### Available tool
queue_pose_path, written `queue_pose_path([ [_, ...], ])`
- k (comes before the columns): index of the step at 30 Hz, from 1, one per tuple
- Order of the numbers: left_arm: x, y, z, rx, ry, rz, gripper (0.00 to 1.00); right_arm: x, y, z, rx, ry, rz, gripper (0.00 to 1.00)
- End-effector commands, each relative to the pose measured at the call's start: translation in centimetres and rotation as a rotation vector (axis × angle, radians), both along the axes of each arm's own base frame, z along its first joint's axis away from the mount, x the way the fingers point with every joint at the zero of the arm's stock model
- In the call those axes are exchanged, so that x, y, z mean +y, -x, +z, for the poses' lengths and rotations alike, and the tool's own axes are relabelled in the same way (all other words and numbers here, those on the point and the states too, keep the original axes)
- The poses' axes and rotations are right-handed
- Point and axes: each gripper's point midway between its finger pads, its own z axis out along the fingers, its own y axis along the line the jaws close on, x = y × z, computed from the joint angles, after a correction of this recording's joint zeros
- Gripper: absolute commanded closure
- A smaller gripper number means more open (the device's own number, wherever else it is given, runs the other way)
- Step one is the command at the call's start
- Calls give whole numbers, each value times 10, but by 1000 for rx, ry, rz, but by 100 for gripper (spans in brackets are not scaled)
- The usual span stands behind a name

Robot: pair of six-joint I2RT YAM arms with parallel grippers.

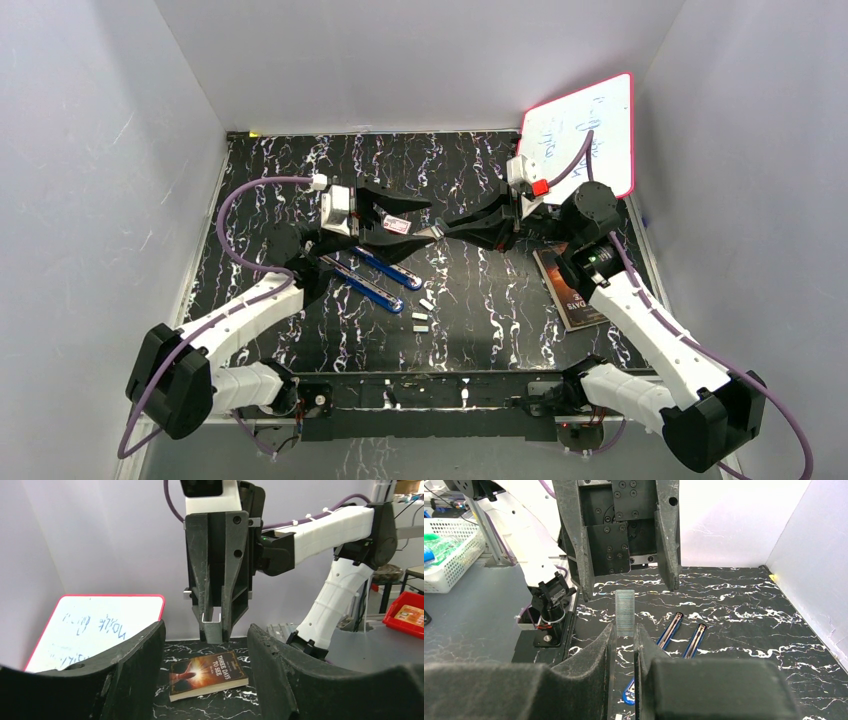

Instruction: Load the staples into the stapler

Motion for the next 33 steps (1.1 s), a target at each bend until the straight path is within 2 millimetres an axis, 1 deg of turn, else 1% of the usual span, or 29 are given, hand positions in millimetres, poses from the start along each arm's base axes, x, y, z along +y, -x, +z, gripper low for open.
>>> queue_pose_path([
  [1,3,17,32,-101,77,-35,43,-4,7,33,-108,-59,6,100],
  [6,-4,19,28,-89,63,-67,51,-5,8,34,-112,-64,1,100],
  [11,-11,21,26,-77,59,-88,56,-4,9,34,-113,-63,8,100],
  [15,-11,21,25,-77,61,-87,56,-5,9,36,-114,-65,9,100],
  [19,-11,22,26,-83,65,-88,60,-5,10,36,-114,-65,10,100],
  [24,-11,26,23,-109,50,-98,67,-5,9,37,-110,-68,6,100],
  [33,-11,24,23,-93,54,-95,77,-6,11,39,-108,-72,6,100],
])
